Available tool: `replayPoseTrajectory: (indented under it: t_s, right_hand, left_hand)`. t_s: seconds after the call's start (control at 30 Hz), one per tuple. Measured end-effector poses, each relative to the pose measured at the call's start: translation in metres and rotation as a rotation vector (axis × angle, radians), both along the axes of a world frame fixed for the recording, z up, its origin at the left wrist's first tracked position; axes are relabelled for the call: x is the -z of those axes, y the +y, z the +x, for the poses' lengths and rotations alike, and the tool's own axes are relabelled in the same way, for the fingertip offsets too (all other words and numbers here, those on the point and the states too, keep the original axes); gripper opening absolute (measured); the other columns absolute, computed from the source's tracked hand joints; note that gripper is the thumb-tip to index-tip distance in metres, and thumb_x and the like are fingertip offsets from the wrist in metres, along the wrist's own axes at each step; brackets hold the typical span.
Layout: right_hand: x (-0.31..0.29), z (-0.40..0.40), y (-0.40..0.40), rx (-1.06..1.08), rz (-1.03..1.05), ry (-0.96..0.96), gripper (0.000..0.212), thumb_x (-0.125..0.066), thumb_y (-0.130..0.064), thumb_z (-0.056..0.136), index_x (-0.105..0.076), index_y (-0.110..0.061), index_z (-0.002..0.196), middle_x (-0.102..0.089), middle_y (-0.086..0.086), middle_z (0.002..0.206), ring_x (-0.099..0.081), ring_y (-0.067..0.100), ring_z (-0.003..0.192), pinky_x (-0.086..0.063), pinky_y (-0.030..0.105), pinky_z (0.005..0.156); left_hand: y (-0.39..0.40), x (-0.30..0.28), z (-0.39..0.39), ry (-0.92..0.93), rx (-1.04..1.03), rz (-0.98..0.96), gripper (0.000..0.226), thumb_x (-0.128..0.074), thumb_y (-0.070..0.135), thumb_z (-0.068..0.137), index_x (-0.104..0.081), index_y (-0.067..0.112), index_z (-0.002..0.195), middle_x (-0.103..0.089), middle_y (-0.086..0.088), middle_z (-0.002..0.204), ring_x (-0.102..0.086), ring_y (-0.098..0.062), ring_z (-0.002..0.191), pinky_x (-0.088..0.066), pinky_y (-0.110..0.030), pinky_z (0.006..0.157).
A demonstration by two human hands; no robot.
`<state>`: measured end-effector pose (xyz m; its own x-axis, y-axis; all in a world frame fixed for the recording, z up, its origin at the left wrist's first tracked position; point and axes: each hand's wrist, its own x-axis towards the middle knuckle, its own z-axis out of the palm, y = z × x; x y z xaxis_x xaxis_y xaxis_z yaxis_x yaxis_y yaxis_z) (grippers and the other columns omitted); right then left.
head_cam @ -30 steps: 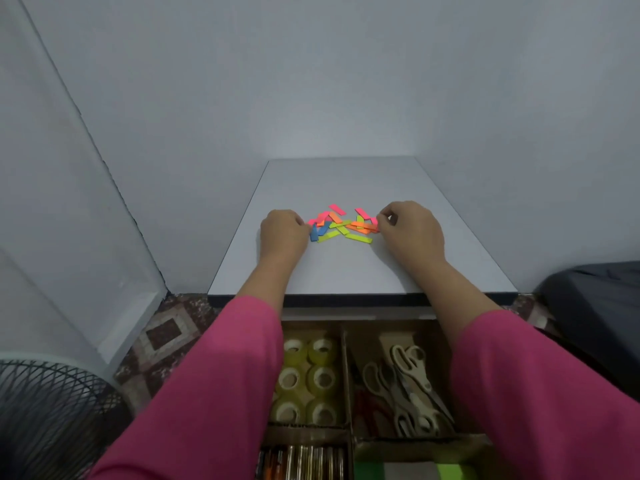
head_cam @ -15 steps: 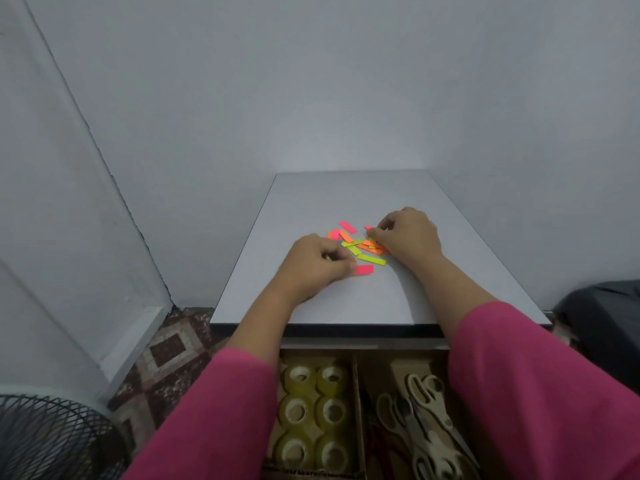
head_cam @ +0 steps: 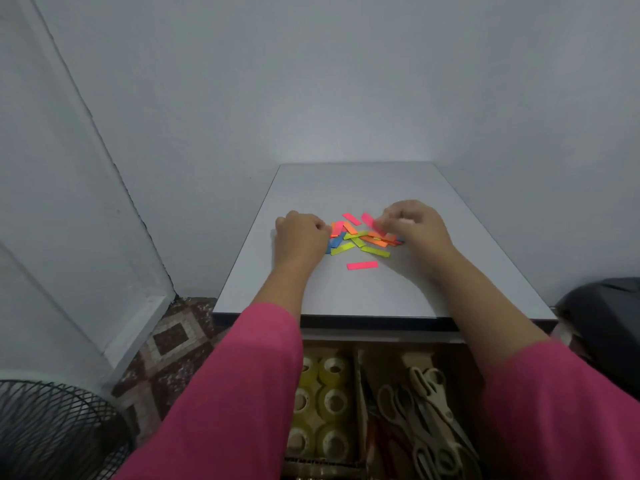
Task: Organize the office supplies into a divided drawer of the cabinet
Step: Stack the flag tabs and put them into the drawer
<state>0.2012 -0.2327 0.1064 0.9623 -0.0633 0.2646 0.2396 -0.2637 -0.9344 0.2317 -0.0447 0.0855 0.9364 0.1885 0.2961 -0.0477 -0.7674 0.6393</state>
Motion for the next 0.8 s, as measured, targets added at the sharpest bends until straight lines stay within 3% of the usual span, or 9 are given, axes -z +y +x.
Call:
replayPoseTrajectory:
  t_s: [0.07, 0.13, 0.17, 0.3, 0.4, 0.47, 0.6, 0.7, 0.8]
  right_hand:
    - [0.005, -0.015, 0.002, -0.067, -0.341, -0.060, 0.013, -0.074, -0.047, 0.062, -0.072, -0.034, 0.060, -0.062, -0.019, 0.097, -0.051, 0.007, 0.109, -0.037, 0.038, 0.098]
    - [0.007, -0.026, 0.002, -0.057, -0.702, -0.112, 0.017, -0.075, -0.050, 0.070, -0.071, -0.036, 0.062, -0.057, -0.023, 0.108, -0.035, -0.001, 0.113, -0.020, 0.028, 0.096]
    - [0.005, -0.029, 0.001, -0.057, -0.764, -0.134, 0.016, -0.074, -0.049, 0.073, -0.070, -0.036, 0.064, -0.055, -0.023, 0.111, -0.031, -0.001, 0.113, -0.016, 0.027, 0.094]
    - [0.004, -0.027, 0.002, -0.040, -0.641, -0.098, 0.015, -0.076, -0.041, 0.074, -0.067, -0.039, 0.062, -0.057, -0.022, 0.106, -0.036, 0.003, 0.115, -0.019, 0.028, 0.092]
    - [0.007, -0.020, 0.001, -0.042, -0.483, -0.070, 0.013, -0.078, -0.039, 0.067, -0.069, -0.040, 0.057, -0.061, -0.021, 0.096, -0.051, 0.007, 0.109, -0.037, 0.039, 0.097]
    - [0.006, -0.021, 0.002, -0.048, -0.346, -0.066, 0.011, -0.078, -0.031, 0.068, -0.071, -0.034, 0.059, -0.064, -0.015, 0.090, -0.059, 0.007, 0.096, -0.046, 0.038, 0.090]
    - [0.003, -0.023, 0.002, 0.006, -0.180, -0.034, 0.009, -0.073, -0.015, 0.078, -0.072, -0.013, 0.069, -0.066, -0.007, 0.083, -0.060, 0.002, 0.081, -0.045, 0.020, 0.071]
    - [0.003, -0.021, 0.002, 0.027, -0.118, 0.013, 0.011, -0.071, -0.016, 0.078, -0.070, -0.013, 0.068, -0.068, 0.000, 0.083, -0.060, 0.009, 0.082, -0.045, 0.023, 0.074]
    - [0.003, -0.018, 0.000, 0.044, -0.100, 0.020, 0.010, -0.070, -0.016, 0.077, -0.070, -0.013, 0.068, -0.070, 0.002, 0.080, -0.063, 0.017, 0.085, -0.047, 0.029, 0.079]
  left_hand:
    - [0.001, 0.000, 0.000, 0.001, 0.032, 0.032, 0.020, -0.057, 0.029, 0.086, -0.076, 0.025, 0.085, -0.067, -0.003, 0.097, -0.046, -0.027, 0.104, -0.048, -0.041, 0.086]
    - [0.001, -0.001, -0.001, 0.002, 0.049, 0.038, 0.017, -0.060, 0.033, 0.087, -0.075, 0.026, 0.088, -0.066, -0.002, 0.099, -0.044, -0.026, 0.106, -0.047, -0.041, 0.088]
    - [0.001, -0.001, -0.002, 0.005, 0.052, 0.039, 0.015, -0.062, 0.035, 0.087, -0.074, 0.026, 0.087, -0.065, -0.001, 0.098, -0.043, -0.025, 0.106, -0.047, -0.041, 0.088]
    - [0.000, -0.003, -0.005, 0.044, 0.059, 0.003, 0.013, -0.060, 0.026, 0.087, -0.066, 0.027, 0.076, -0.063, 0.001, 0.095, -0.043, -0.022, 0.107, -0.049, -0.041, 0.085]
    - [0.001, -0.004, -0.005, 0.051, 0.068, 0.000, 0.022, -0.050, 0.021, 0.089, -0.068, 0.021, 0.077, -0.065, -0.001, 0.096, -0.043, -0.025, 0.105, -0.047, -0.044, 0.086]
    - [0.002, -0.005, -0.004, 0.030, 0.050, 0.004, 0.030, -0.042, 0.022, 0.092, -0.070, 0.015, 0.085, -0.064, -0.006, 0.098, -0.043, -0.030, 0.104, -0.045, -0.045, 0.087]
    - [-0.005, -0.005, -0.003, 0.004, 0.031, 0.106, 0.034, -0.050, 0.043, 0.092, -0.068, 0.016, 0.086, -0.058, -0.009, 0.096, -0.044, -0.030, 0.104, -0.047, -0.043, 0.084]
    - [-0.010, -0.005, -0.002, -0.009, 0.055, 0.260, 0.033, -0.055, 0.045, 0.091, -0.071, 0.016, 0.096, -0.056, -0.008, 0.101, -0.043, -0.028, 0.107, -0.046, -0.042, 0.086]
    - [-0.010, -0.006, -0.001, -0.051, 0.046, 0.265, 0.030, -0.050, 0.035, 0.094, -0.071, 0.014, 0.096, -0.057, -0.009, 0.101, -0.045, -0.030, 0.104, -0.047, -0.044, 0.084]
